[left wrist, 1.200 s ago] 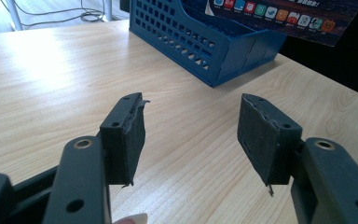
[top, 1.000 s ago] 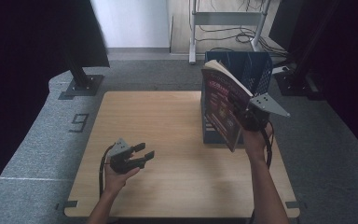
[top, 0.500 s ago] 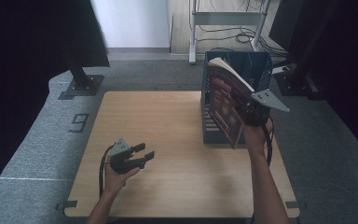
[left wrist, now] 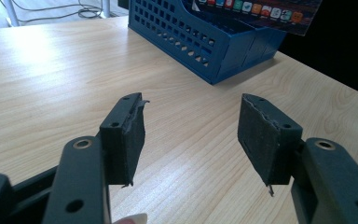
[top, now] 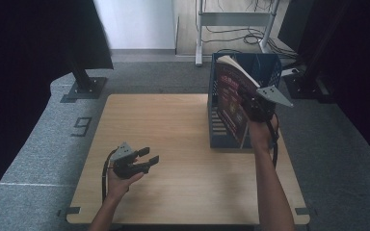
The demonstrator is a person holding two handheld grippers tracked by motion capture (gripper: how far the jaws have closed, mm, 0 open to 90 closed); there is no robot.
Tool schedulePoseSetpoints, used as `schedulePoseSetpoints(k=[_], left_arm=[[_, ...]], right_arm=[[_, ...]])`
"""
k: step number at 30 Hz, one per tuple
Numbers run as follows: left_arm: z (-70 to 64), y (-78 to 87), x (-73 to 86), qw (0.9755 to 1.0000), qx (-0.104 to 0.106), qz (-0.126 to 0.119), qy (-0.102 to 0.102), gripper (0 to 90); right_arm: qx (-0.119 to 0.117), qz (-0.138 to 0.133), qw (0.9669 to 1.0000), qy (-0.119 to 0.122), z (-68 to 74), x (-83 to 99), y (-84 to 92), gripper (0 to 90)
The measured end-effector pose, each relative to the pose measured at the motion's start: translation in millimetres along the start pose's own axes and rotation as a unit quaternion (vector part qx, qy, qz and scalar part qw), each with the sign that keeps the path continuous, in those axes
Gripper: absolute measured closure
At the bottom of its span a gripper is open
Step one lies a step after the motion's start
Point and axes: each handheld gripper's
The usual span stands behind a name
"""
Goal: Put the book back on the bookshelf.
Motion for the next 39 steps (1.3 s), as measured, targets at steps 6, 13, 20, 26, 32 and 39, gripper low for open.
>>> schedulePoseSetpoints(k=[6, 13, 20, 26, 32, 39], left_arm=[[2.4, 2.1, -0.5, 1.0, -0.002, -0.003, 0.003, 41.2], [5.7, 3.0, -0.3, 1.0, -0.004, -0.005, 0.006, 41.2], [5.2, 3.6, -0.6, 1.0, -0.003, -0.005, 0.005, 41.2], [6.1, 4.1, -0.7, 1.0, -0.004, -0.006, 0.005, 41.3], [7.1, 5.1, -1.0, 0.9999, -0.006, -0.008, 0.007, 41.3], [7.0, 5.6, -1.1, 0.9999, -0.005, -0.009, 0.008, 41.4]], right_arm=[[0.009, 0.003, 0.9999, -0.008, -2.6, 5.0, -13.6, 81.6], [0.021, -0.002, 0.9997, -0.012, -5.0, 5.7, -24.0, 81.6], [0.027, -0.001, 0.9996, -0.013, -3.8, 8.6, -30.8, 81.6], [0.037, 0.001, 0.9992, -0.01, -3.2, 11.1, -38.6, 81.6], [0.042, 0.0, 0.999, -0.011, -2.6, 12.0, -45.9, 81.6], [0.048, -0.001, 0.9987, -0.014, 0.8, 15.8, -58.1, 81.6]])
Point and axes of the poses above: each handheld gripper's, and its own axes: y roughly backward along the jaws, x roughly out of its underside, z roughly to its left, and after that the axes turned 9 degrees about -z, right-handed
